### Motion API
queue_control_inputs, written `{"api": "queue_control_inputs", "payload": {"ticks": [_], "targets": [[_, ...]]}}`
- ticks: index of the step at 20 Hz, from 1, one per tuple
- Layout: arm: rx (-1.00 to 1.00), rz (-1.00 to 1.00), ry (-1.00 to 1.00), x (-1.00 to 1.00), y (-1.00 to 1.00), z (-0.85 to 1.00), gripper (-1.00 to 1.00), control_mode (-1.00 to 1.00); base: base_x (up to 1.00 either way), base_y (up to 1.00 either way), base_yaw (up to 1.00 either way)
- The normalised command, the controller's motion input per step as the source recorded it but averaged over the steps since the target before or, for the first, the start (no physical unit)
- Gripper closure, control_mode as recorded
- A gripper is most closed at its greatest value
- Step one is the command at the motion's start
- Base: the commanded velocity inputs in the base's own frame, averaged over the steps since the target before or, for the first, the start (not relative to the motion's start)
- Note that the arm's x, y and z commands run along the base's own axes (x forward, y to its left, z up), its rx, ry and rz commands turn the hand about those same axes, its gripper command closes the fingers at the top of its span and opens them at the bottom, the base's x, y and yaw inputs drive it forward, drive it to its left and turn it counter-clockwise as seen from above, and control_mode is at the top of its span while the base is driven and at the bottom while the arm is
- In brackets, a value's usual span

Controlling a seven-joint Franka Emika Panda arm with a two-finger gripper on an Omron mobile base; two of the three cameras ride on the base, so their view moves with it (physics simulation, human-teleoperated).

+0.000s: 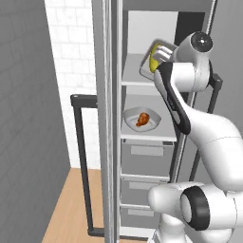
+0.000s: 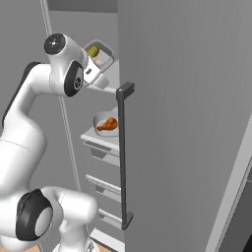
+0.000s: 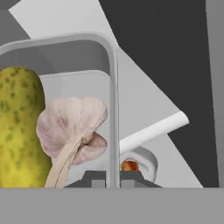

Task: Take the meat container that has the chicken drumstick and place it on the second highest rack of the freezer. Then take the vegetable container that has the cucumber and garlic and place it on the highest rack of the freezer.

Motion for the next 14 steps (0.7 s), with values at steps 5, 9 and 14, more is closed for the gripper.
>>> {"api": "queue_control_inputs", "payload": {"ticks": [5,9,14], "targets": [[0.00,0.00,0.02,0.54,-0.13,-0.01,1.00,-1.00,0.00,0.00,0.00],[-0.01,0.00,0.01,0.46,-0.16,-0.18,1.00,-1.00,0.00,0.00,0.00],[-0.06,0.00,0.00,0.50,-0.06,-0.42,1.00,-1.00,0.00,0.00,0.00]]}}
